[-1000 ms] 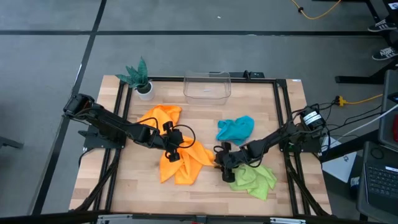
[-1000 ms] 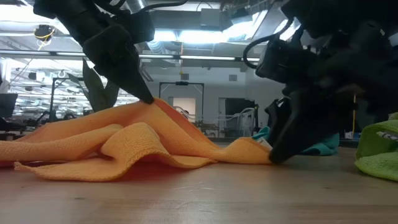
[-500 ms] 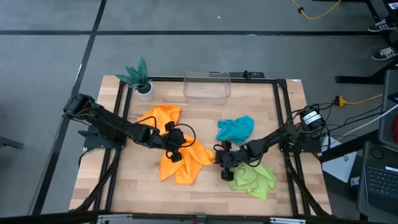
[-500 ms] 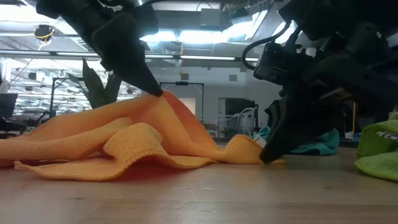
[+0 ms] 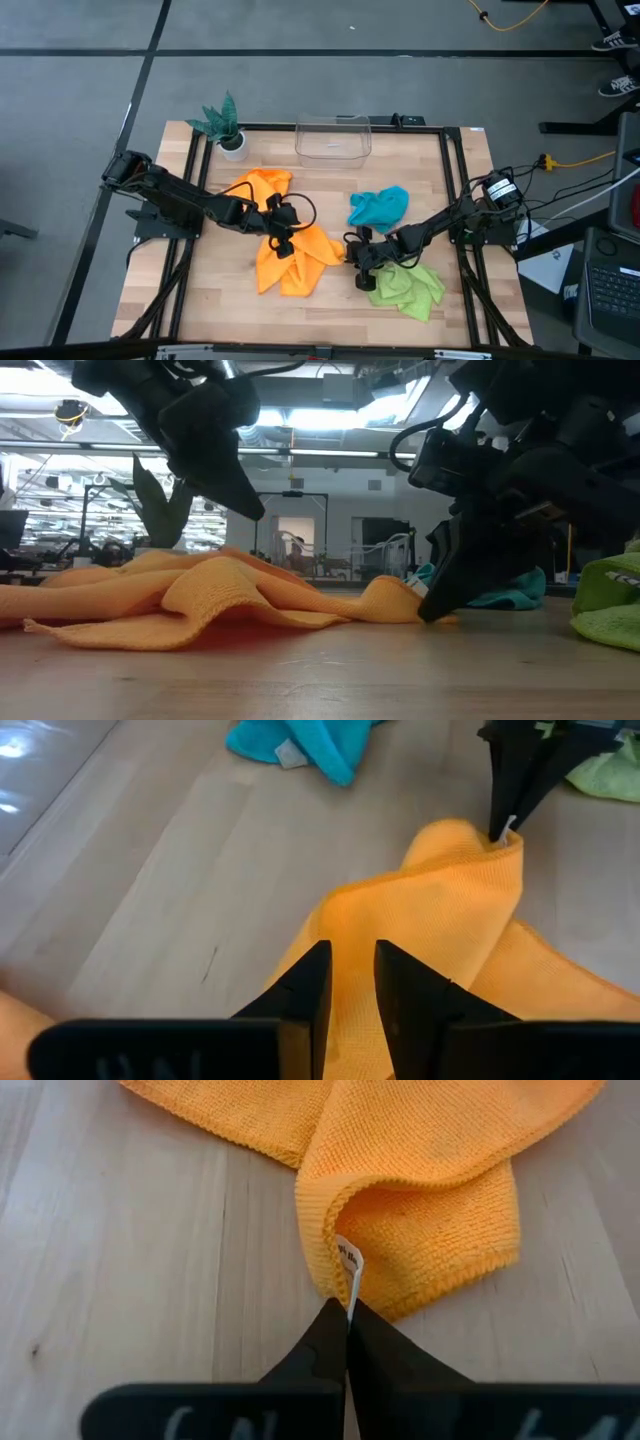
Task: Fold microfiber towels
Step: Fold the bottom orange microfiber towel
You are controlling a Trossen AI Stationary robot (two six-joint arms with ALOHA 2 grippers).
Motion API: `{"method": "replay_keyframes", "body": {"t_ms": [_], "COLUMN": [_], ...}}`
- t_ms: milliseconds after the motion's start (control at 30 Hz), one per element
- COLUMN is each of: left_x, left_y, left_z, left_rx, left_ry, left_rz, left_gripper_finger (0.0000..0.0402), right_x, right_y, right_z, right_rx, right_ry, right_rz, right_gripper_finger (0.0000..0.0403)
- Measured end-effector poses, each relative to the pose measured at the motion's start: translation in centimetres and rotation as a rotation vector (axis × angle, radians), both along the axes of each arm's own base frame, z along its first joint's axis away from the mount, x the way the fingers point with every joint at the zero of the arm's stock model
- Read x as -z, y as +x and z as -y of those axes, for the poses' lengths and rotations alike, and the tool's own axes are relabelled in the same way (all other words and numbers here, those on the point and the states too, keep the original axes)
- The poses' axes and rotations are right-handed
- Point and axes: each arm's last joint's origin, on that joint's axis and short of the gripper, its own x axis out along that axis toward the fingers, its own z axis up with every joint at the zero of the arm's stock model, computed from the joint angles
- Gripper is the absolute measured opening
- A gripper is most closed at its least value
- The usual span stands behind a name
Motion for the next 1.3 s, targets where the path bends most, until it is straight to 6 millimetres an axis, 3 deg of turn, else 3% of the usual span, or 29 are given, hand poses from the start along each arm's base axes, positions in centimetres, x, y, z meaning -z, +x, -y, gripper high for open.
{"method": "replay_keyframes", "body": {"t_ms": [267, 500, 767, 1300], "left_x": [0.4, 2.0, 3.8, 4.2], "left_y": [-0.1, 0.5, 1.0, 0.2], "left_z": [0.0, 0.1, 0.2, -0.5], "left_rx": [0.022, 0.063, 0.054, -0.004], "left_ry": [0.022, 0.015, 0.058, 0.138], "left_rz": [-0.036, -0.100, -0.147, -0.235], "left_gripper_finger": [0.0088, 0.0122, 0.0122, 0.0122], "right_x": [0.0, 0.0, 0.0, 0.0], "right_y": [0.0, 0.0, 0.0, 0.0], "right_z": [0.0, 0.0, 0.0, 0.0], "right_rx": [0.007, 0.010, 0.011, 0.012], "right_ry": [-0.008, -0.007, -0.007, -0.007], "right_rz": [0.004, 0.006, 0.010, 0.011], "right_gripper_finger": [0.0004, 0.0004, 0.0004, 0.0004]}}
